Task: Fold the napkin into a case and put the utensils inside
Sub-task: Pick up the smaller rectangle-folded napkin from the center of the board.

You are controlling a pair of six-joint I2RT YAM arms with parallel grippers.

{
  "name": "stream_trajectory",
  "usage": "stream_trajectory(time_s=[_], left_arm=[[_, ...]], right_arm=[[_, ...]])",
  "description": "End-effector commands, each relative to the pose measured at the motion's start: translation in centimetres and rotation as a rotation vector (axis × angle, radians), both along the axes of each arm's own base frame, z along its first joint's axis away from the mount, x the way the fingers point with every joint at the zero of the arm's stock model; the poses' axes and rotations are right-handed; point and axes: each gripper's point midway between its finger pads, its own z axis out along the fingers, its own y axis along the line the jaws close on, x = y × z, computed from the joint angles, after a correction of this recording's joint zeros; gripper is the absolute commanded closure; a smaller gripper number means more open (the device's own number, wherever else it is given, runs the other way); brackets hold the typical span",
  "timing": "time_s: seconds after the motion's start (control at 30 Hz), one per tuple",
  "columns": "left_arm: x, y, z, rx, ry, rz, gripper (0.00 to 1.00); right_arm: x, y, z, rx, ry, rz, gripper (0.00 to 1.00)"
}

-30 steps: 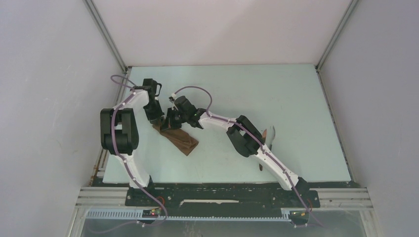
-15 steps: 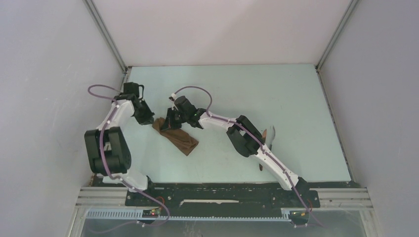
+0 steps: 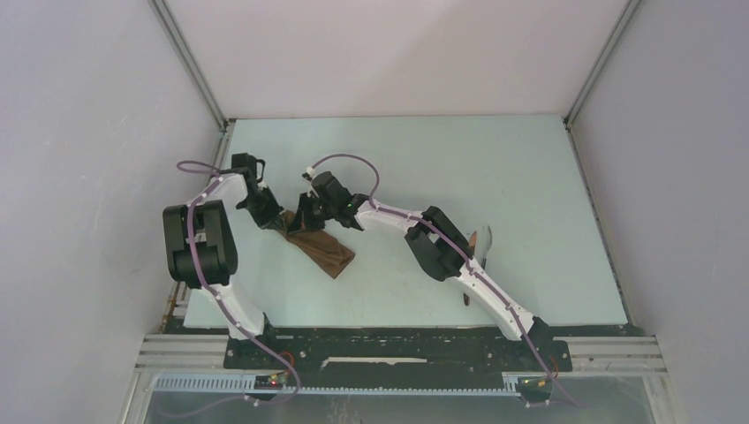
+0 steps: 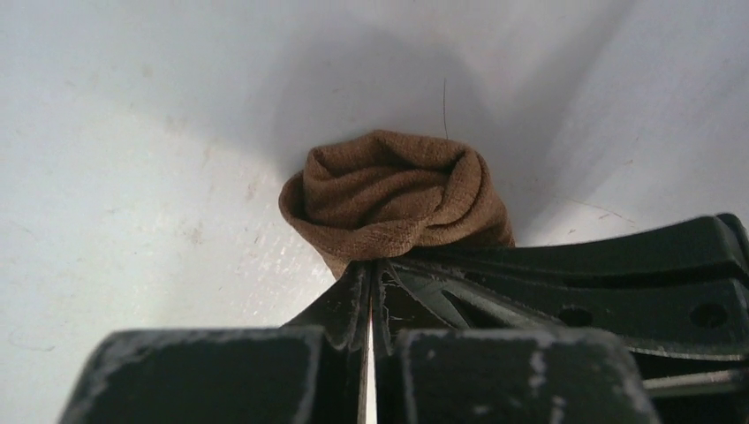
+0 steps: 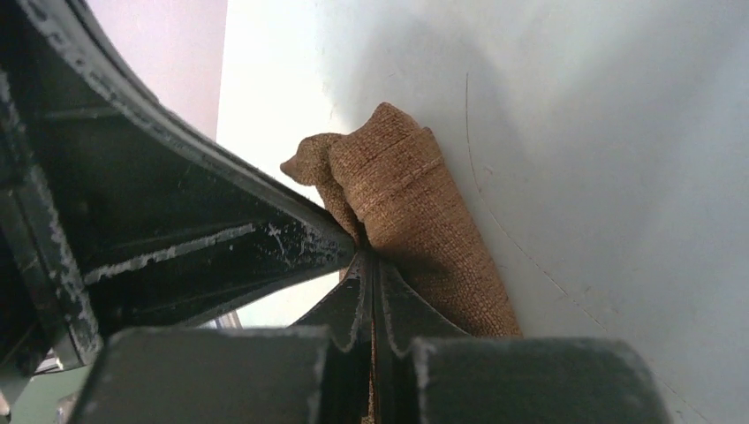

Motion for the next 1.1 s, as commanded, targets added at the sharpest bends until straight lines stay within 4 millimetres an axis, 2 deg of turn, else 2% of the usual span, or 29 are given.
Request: stream_trajectory(time_s=[0.0, 0.07, 0.13, 0.3, 0.37, 0.43, 0.5, 0.53, 0.6, 0.73, 0.93, 1.07], left_arm=[[1.0, 0.3, -1.1, 0.003, 0.059, -0.027, 1.00], [0.9, 0.2, -1.7, -0.005, 0.097, -0.043, 1.00], [0.7, 0.8, -2.5, 0.022, 0.137, -0.042, 1.00], [0.6, 0.9, -3.1, 0.025, 0.156, -0.057, 1.00], [0.6, 0.9, -3.1, 0.026, 0.156, -0.059, 1.00], [0.5, 0.9, -3.1, 0.023, 0.154, -0.059, 1.00], [0.6, 0.8, -3.0, 0.018, 0.149, -0.059, 1.00], [0.6, 0.7, -3.0, 0.014, 0.148, -0.058, 1.00], [0.7, 0.6, -3.0, 0.008, 0.143, -0.054, 1.00], [0.8, 0.7, -2.9, 0.012, 0.137, -0.053, 1.00], [0.8, 0.6, -2.8, 0.012, 0.133, -0.056, 1.00], [0.7, 0.6, -2.8, 0.009, 0.131, -0.055, 1.00]], right_arm=[[-0.5, -0.9, 1.6, -0.044, -0.035, 0.023, 1.00], [-0.7, -1.0, 2.8, -0.047, -0.078, 0.051, 1.00], [-1.0, -1.2, 4.5, -0.043, -0.148, 0.097, 0.93], [-3.2, -2.1, 10.6, -0.034, -0.328, 0.217, 0.77], [-4.6, -3.6, 12.7, -0.053, -0.411, 0.274, 0.65], [-6.1, -5.7, 13.3, -0.099, -0.532, 0.338, 0.46], [-6.6, -7.8, 12.4, -0.182, -0.687, 0.380, 0.24], [-6.7, -8.7, 11.6, -0.237, -0.741, 0.400, 0.18], [-6.6, -9.5, 10.9, -0.338, -0.831, 0.440, 0.16], [-7.0, -8.8, 10.4, -0.456, -0.949, 0.481, 0.14], [-7.0, -8.4, 7.1, -0.607, -0.957, 0.501, 0.24], [-7.4, -8.0, 6.3, -0.643, -0.973, 0.509, 0.26]])
